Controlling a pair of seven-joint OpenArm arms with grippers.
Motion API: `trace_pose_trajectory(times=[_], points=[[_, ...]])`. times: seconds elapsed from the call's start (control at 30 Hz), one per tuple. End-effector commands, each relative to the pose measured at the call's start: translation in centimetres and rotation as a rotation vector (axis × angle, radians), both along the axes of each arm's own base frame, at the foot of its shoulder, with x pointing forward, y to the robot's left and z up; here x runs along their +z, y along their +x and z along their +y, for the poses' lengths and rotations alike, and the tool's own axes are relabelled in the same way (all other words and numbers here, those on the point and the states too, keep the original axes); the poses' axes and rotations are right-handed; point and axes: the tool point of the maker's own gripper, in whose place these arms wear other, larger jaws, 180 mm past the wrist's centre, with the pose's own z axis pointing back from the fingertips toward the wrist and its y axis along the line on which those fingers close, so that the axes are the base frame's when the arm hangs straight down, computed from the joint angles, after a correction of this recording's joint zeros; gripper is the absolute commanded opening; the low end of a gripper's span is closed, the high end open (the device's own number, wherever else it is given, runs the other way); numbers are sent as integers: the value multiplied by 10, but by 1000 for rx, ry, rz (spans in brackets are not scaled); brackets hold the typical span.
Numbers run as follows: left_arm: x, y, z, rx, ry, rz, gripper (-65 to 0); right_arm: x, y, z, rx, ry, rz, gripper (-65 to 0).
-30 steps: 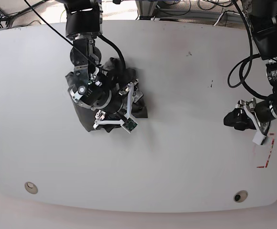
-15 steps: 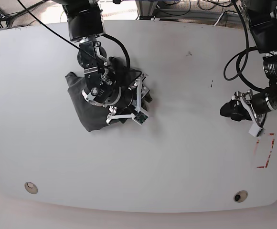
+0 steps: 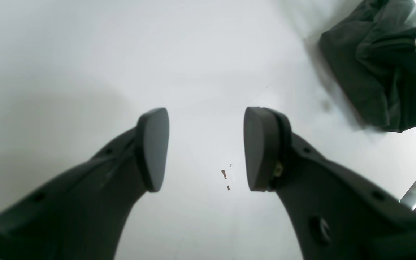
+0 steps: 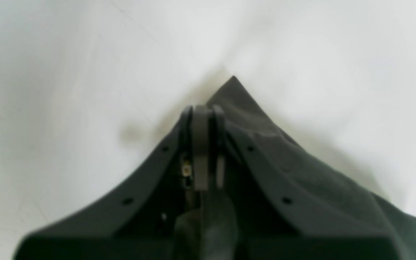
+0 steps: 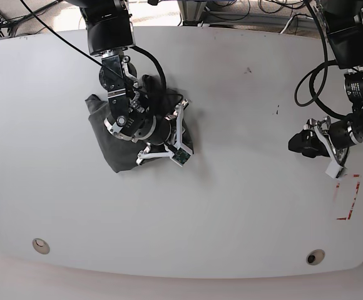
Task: Fold the T-shirt properly
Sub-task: 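Press the bundled shirt with the right gripper while the left gripper withdraws, then bring the left gripper back and grasp the shirt bundle's edge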
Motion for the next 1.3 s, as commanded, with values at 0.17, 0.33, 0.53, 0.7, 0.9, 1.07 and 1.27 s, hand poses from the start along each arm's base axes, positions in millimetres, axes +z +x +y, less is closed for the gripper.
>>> trace_pose_trajectory(times=[0.17,0.33,0.53,0.7,0.9,1.07,1.27], points=[[14,6,3,0,-4,-48,-343,57,14,3,2,33,-153,-650],[9,2,2,-2,-4,-33,-343,75,17,5,3,47,-202,-650],[0,-7,2,-2,-4,-7,-343,96,22,14,6,78,-253,-650],[-7,-15,3,-2,-2,14,-343,107,29,18,0,98,-275,-650],[-16,-24,2,-3,-2,41,-344,110,41,20,-15,118,-270,-650],[-20,-30,2,-6,1,55,-344,104,50,28,-7,152,-251,-631],[-15,-37,-11,-50,25,30,-344,90,61,38,6,215,-224,-520]])
